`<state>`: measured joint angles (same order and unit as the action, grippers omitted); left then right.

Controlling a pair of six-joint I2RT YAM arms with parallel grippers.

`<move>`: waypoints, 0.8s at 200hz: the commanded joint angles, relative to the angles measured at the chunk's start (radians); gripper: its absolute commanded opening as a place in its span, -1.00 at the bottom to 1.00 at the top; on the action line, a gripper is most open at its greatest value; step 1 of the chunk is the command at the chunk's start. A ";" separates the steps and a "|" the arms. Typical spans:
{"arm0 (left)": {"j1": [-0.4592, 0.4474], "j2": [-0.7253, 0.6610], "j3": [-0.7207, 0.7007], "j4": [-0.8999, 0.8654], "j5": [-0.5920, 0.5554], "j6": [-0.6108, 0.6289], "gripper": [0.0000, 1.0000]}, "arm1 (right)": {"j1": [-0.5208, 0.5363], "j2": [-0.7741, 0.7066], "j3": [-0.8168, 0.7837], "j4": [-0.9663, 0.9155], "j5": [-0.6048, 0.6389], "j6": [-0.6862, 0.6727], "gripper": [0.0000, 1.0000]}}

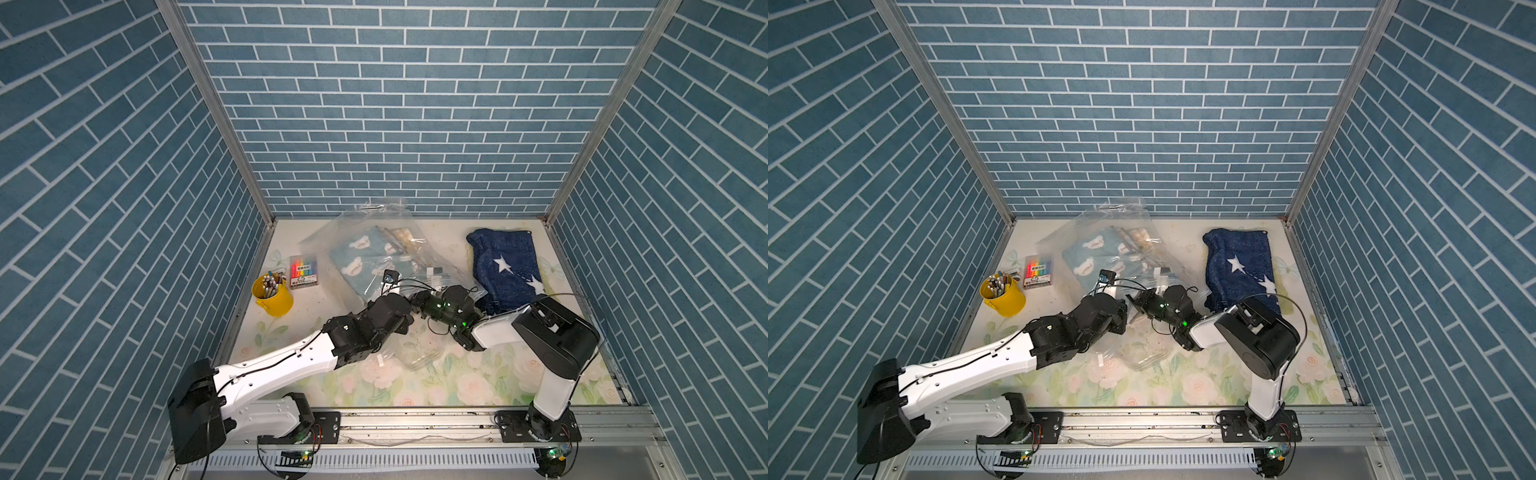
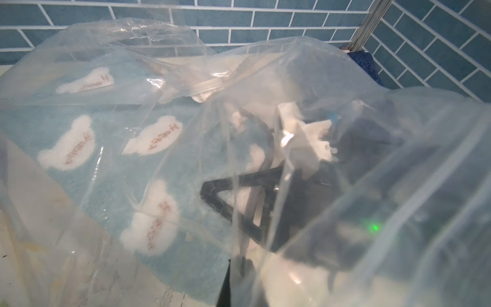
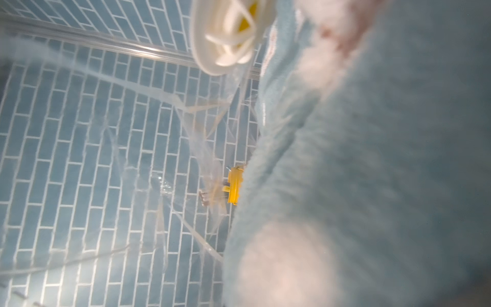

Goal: Take the blanket out of the vacuum bag
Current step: Take out the blanket from the vacuum bag.

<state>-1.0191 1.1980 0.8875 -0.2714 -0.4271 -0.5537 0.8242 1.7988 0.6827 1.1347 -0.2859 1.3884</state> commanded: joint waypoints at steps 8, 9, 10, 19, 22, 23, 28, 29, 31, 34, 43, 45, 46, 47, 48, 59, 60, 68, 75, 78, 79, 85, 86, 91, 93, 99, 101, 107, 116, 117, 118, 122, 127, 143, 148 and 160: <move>-0.002 -0.011 0.038 -0.015 -0.035 0.021 -1.00 | 0.008 -0.043 0.022 -0.072 -0.007 -0.083 -1.00; -0.002 -0.011 0.039 -0.014 -0.036 0.021 -1.00 | 0.008 -0.044 0.021 -0.072 -0.007 -0.084 -1.00; -0.002 -0.011 0.039 -0.014 -0.036 0.020 -1.00 | 0.008 -0.044 0.020 -0.072 -0.007 -0.085 -1.00; -0.002 -0.006 0.039 -0.016 -0.035 0.019 -1.00 | 0.003 -0.041 0.009 -0.070 -0.006 -0.086 -1.00; -0.001 -0.007 0.039 -0.016 -0.034 0.019 -1.00 | 0.001 -0.039 0.004 -0.068 -0.004 -0.085 -1.00; -0.001 -0.007 0.039 -0.016 -0.034 0.019 -1.00 | 0.002 -0.038 0.002 -0.067 -0.003 -0.085 -1.00; -0.001 -0.006 0.039 -0.016 -0.033 0.018 -1.00 | 0.001 -0.034 -0.008 -0.062 0.002 -0.082 -1.00; -0.001 -0.006 0.039 -0.016 -0.033 0.017 -1.00 | 0.000 -0.032 -0.010 -0.061 0.004 -0.082 -1.00; -0.001 -0.007 0.039 -0.016 -0.032 0.017 -1.00 | -0.001 -0.031 -0.016 -0.060 0.007 -0.082 -1.00; -0.001 -0.008 0.038 -0.016 -0.033 0.017 -1.00 | 0.001 -0.027 -0.021 -0.057 0.010 -0.080 -1.00; -0.002 -0.011 0.035 -0.013 -0.034 0.015 -1.00 | 0.000 -0.012 -0.039 -0.047 0.025 -0.076 -1.00; -0.002 -0.011 0.034 -0.012 -0.033 0.016 -1.00 | 0.000 -0.008 -0.043 -0.041 0.027 -0.074 -1.00; -0.001 -0.011 0.033 -0.012 -0.033 0.016 -1.00 | 0.000 -0.005 -0.045 -0.038 0.028 -0.072 -1.00; -0.002 -0.011 0.033 -0.013 -0.033 0.016 -1.00 | 0.000 -0.003 -0.047 -0.034 0.029 -0.070 -1.00; -0.001 -0.011 0.033 -0.012 -0.032 0.017 -1.00 | 0.000 -0.001 -0.048 -0.030 0.029 -0.067 -1.00; -0.001 -0.012 0.030 -0.010 -0.032 0.014 -1.00 | -0.003 0.030 -0.073 0.033 0.037 -0.039 -0.93; -0.002 -0.012 0.030 -0.009 -0.032 0.015 -1.00 | -0.003 0.031 -0.075 0.040 0.037 -0.036 -0.91; -0.001 -0.012 0.030 -0.011 -0.029 0.015 -1.00 | -0.009 0.060 -0.084 0.089 0.038 -0.017 -0.73; -0.002 -0.011 0.031 -0.010 -0.029 0.015 -1.00 | -0.013 0.083 -0.083 0.123 0.035 -0.005 -0.64; -0.002 -0.012 0.031 -0.012 -0.029 0.015 -1.00 | -0.014 0.095 -0.082 0.139 0.032 -0.001 -0.62; -0.002 -0.010 0.031 -0.011 -0.029 0.014 -1.00 | -0.015 0.098 -0.082 0.145 0.031 -0.001 -0.61; -0.002 -0.011 0.033 -0.013 -0.027 0.014 -1.00 | -0.017 0.123 -0.079 0.190 0.026 0.010 -0.52; -0.002 -0.011 0.033 -0.012 -0.027 0.015 -1.00 | -0.017 0.127 -0.079 0.200 0.025 0.012 -0.50; -0.001 -0.011 0.033 -0.014 -0.026 0.015 -1.00 | -0.019 0.150 -0.080 0.250 0.021 0.024 -0.39; -0.002 -0.010 0.033 -0.014 -0.027 0.015 -1.00 | -0.019 0.159 -0.081 0.268 0.020 0.033 -0.35; -0.002 -0.012 0.031 -0.014 -0.028 0.015 -1.00 | -0.022 0.185 -0.081 0.321 0.018 0.057 -0.28; -0.001 -0.013 0.030 -0.014 -0.028 0.015 -1.00 | -0.022 0.195 -0.081 0.339 0.017 0.063 -0.26; -0.002 -0.014 0.028 -0.013 -0.029 0.014 -1.00 | -0.024 0.221 -0.081 0.395 0.017 0.076 -0.20; -0.001 -0.017 0.024 -0.011 -0.029 0.013 -1.00 | -0.025 0.248 -0.080 0.446 0.019 0.092 -0.11; -0.001 -0.018 0.024 -0.011 -0.029 0.012 -1.00 | -0.025 0.251 -0.081 0.448 0.020 0.092 -0.10; -0.002 -0.018 0.023 -0.011 -0.029 0.012 -1.00 | -0.025 0.253 -0.080 0.453 0.021 0.093 -0.10; -0.002 -0.018 0.020 -0.011 -0.027 0.013 -1.00 | -0.025 0.261 -0.081 0.467 0.022 0.095 -0.07; -0.002 -0.020 0.017 -0.009 -0.028 0.012 -1.00 | -0.025 0.268 -0.079 0.482 0.022 0.093 -0.04; -0.001 -0.023 0.006 -0.006 -0.025 0.009 -1.00 | -0.025 0.283 -0.084 0.546 0.021 0.093 0.02; -0.001 -0.024 0.003 -0.002 -0.025 0.009 -1.00 | -0.025 0.284 -0.082 0.555 0.019 0.093 0.02; -0.002 -0.023 -0.004 0.002 -0.025 0.009 -1.00 | -0.025 0.277 -0.077 0.556 0.009 0.087 0.00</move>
<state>-1.0191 1.1942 0.9009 -0.2790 -0.4335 -0.5457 0.8043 2.0678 0.6052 1.5345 -0.2703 1.4624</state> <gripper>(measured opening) 0.056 0.508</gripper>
